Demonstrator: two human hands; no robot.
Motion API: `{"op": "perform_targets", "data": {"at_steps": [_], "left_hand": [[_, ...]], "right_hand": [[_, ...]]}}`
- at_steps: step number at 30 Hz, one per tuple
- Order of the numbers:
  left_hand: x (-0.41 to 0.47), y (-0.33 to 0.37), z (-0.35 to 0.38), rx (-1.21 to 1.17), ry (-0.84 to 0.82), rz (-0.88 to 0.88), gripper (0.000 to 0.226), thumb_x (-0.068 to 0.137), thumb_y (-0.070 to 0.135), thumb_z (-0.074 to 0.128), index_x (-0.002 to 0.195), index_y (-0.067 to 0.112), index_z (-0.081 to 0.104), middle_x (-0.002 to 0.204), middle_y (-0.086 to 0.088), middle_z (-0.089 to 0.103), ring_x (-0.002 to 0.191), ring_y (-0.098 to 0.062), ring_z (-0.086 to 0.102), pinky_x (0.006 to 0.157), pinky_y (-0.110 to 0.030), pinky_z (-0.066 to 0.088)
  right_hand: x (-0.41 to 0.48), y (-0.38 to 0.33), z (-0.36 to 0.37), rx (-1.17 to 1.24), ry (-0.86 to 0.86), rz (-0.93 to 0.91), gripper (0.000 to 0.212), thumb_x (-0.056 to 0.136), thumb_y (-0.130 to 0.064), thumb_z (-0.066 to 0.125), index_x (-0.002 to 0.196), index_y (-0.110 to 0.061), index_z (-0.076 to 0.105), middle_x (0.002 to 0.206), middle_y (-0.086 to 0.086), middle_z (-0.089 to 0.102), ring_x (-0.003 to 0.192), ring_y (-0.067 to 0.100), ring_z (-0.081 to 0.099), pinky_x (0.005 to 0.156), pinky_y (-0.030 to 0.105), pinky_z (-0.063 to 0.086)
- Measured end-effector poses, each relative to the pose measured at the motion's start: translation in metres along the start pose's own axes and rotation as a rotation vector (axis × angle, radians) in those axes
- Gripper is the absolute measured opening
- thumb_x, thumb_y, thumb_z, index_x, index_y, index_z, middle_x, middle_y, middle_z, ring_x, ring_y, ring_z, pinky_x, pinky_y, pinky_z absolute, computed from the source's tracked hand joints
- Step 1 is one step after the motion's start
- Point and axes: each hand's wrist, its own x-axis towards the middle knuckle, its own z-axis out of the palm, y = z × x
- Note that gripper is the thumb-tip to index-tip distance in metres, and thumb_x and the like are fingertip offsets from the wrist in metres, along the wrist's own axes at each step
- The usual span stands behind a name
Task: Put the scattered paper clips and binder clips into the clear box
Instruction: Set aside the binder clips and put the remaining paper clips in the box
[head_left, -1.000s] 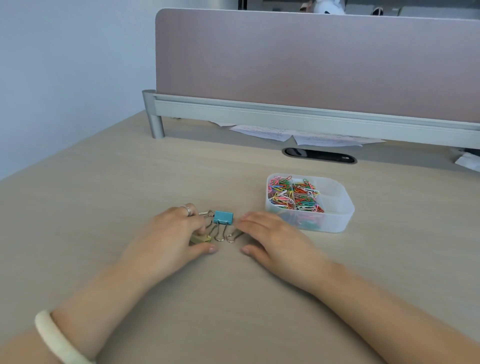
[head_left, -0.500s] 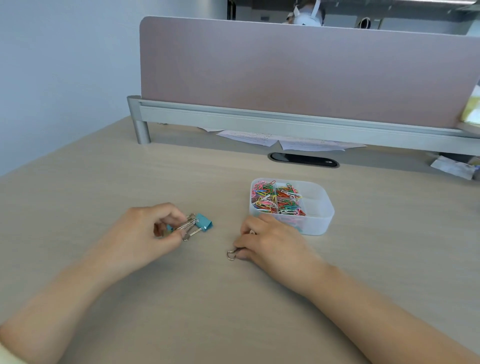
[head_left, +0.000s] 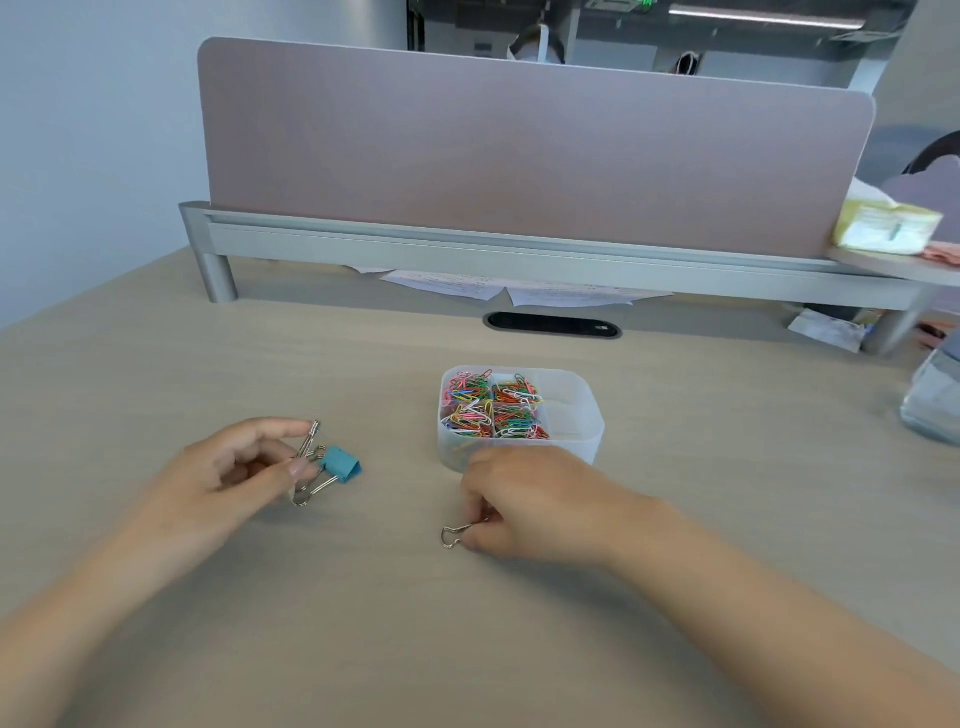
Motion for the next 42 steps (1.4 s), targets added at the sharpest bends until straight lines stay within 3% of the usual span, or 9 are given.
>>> {"op": "perform_targets", "data": {"at_steps": [3,8,15,19,22,24,28,33,42], "left_hand": [[-0.002,0.001,0.002,-0.065,-0.030,0.007,0.021,0.074,0.029,0.065,0.091,0.041,0.064,0.084,0.003,0.072,0.076,-0.007,0.063,0.065,-0.014,0.052],[0.000,0.001,0.009,-0.132,-0.057,-0.013,0.034,0.072,0.018,0.057,0.100,0.035,0.059,0.084,-0.001,0.073,0.074,-0.012,0.064,0.063,-0.016,0.054],[-0.003,0.007,0.031,-0.183,-0.088,-0.059,0.040,0.070,0.021,0.044,0.107,0.026,0.058,0.082,-0.004,0.072,0.072,-0.013,0.064,0.060,-0.021,0.056],[-0.006,0.015,0.051,-0.195,-0.118,-0.061,0.034,0.076,0.017,0.046,0.107,0.024,0.059,0.079,-0.007,0.071,0.064,-0.023,0.062,0.055,-0.023,0.053],[-0.006,0.020,0.063,-0.226,-0.150,-0.091,0.030,0.092,0.002,0.043,0.108,0.022,0.059,0.074,-0.006,0.070,0.058,-0.018,0.061,0.052,-0.021,0.050],[-0.004,0.025,0.067,-0.296,-0.173,-0.120,0.024,0.089,0.013,0.051,0.110,0.022,0.059,0.073,-0.005,0.070,0.060,-0.017,0.061,0.052,-0.021,0.050],[0.003,0.033,0.071,-0.408,-0.237,-0.175,0.083,0.039,0.058,0.081,0.110,0.022,0.061,0.081,-0.010,0.071,0.071,-0.021,0.067,0.055,-0.021,0.052],[0.014,0.045,0.074,-0.353,-0.122,-0.172,0.014,0.083,0.012,0.056,0.094,0.006,0.063,0.068,-0.014,0.070,0.064,-0.023,0.068,0.051,-0.023,0.054],[0.049,0.084,0.090,-0.065,-0.124,0.035,0.013,0.074,0.029,0.067,0.065,0.019,0.069,0.070,0.002,0.070,0.059,-0.004,0.053,0.050,-0.006,0.036]], "right_hand": [[-0.005,0.004,-0.006,0.133,-0.147,0.080,0.020,0.083,-0.033,0.059,0.084,-0.013,0.065,0.082,0.001,0.070,0.077,0.016,0.061,0.072,0.035,0.052],[-0.009,0.006,-0.013,0.213,-0.236,0.119,0.019,0.084,-0.022,0.059,0.098,-0.010,0.062,0.089,0.007,0.070,0.078,0.020,0.059,0.061,0.027,0.044],[-0.010,0.007,-0.016,0.059,-0.237,0.112,0.022,0.073,-0.007,0.055,0.092,-0.001,0.065,0.084,0.013,0.069,0.077,0.024,0.060,0.048,0.024,0.035],[-0.018,0.034,-0.049,0.314,-0.029,0.194,0.011,0.079,-0.012,0.058,0.082,-0.020,0.065,0.065,-0.013,0.059,0.057,-0.006,0.053,0.054,0.014,0.039],[-0.023,0.072,-0.074,0.505,0.193,0.292,0.009,0.081,-0.009,0.063,0.078,-0.016,0.067,0.056,-0.013,0.064,0.050,-0.006,0.056,0.048,0.011,0.041],[-0.018,0.100,-0.080,0.515,0.358,0.352,0.010,0.083,-0.007,0.061,0.084,-0.011,0.069,0.054,-0.014,0.065,0.048,-0.007,0.057,0.046,0.008,0.041],[0.010,0.136,-0.069,0.471,0.372,0.366,0.012,0.085,-0.007,0.059,0.093,-0.010,0.068,0.076,0.006,0.068,0.053,-0.003,0.059,0.057,0.017,0.048],[0.035,0.151,-0.046,0.447,0.299,0.331,0.007,0.079,-0.007,0.067,0.084,-0.011,0.062,0.068,0.000,0.065,0.048,-0.007,0.056,0.073,0.030,0.049],[0.049,0.161,-0.022,0.535,0.420,0.277,0.001,0.076,-0.013,0.071,0.077,-0.012,0.071,0.081,-0.004,0.063,0.066,0.004,0.053,0.065,0.013,0.043]]}}
